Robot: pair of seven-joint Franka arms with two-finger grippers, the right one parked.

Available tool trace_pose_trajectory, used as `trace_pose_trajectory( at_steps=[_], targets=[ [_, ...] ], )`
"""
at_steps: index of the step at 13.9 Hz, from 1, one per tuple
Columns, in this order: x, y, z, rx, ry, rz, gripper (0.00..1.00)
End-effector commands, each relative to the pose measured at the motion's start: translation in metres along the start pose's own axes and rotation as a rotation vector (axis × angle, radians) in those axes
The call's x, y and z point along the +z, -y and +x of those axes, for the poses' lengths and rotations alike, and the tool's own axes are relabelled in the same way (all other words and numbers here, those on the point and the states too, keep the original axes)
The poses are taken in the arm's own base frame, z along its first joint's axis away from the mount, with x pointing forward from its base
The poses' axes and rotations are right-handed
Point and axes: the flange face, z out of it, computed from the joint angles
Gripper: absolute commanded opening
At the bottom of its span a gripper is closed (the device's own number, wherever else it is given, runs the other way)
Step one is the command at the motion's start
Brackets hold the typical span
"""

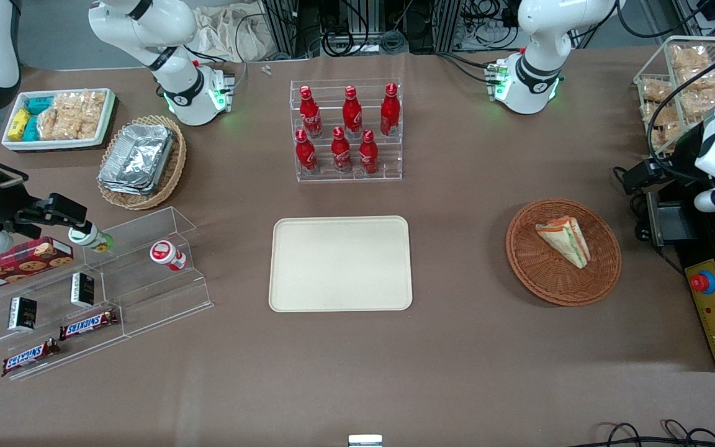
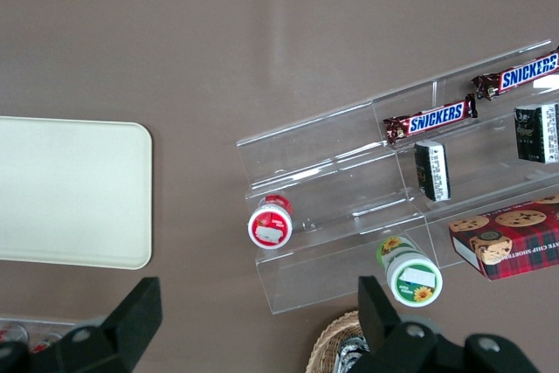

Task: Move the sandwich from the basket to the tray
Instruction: 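Move the left gripper over the sandwich in the wicker basket and lower it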

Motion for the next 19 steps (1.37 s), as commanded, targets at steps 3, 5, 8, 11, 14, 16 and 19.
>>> trace_pose_trajectory(
  at_steps=[3, 5, 8, 11, 14, 16, 19],
  targets=[
    [-0.006, 0.003, 0.002, 0.008, 0.016, -0.008, 1.0],
    [0.0, 0.003, 0.003, 0.006, 0.029, -0.005, 1.0],
    [0.022, 0.006, 0.004, -0.029, 0.061, 0.001, 1.0],
    [0.058, 0.007, -0.001, -0.15, 0.044, 0.035, 1.0],
    [0.098, 0.006, -0.006, -0.232, 0.026, 0.05, 1.0],
    [0.128, 0.006, -0.011, -0.283, 0.029, 0.051, 1.0],
    [0.177, 0.009, -0.023, -0.313, 0.003, 0.043, 1.0]
  ],
)
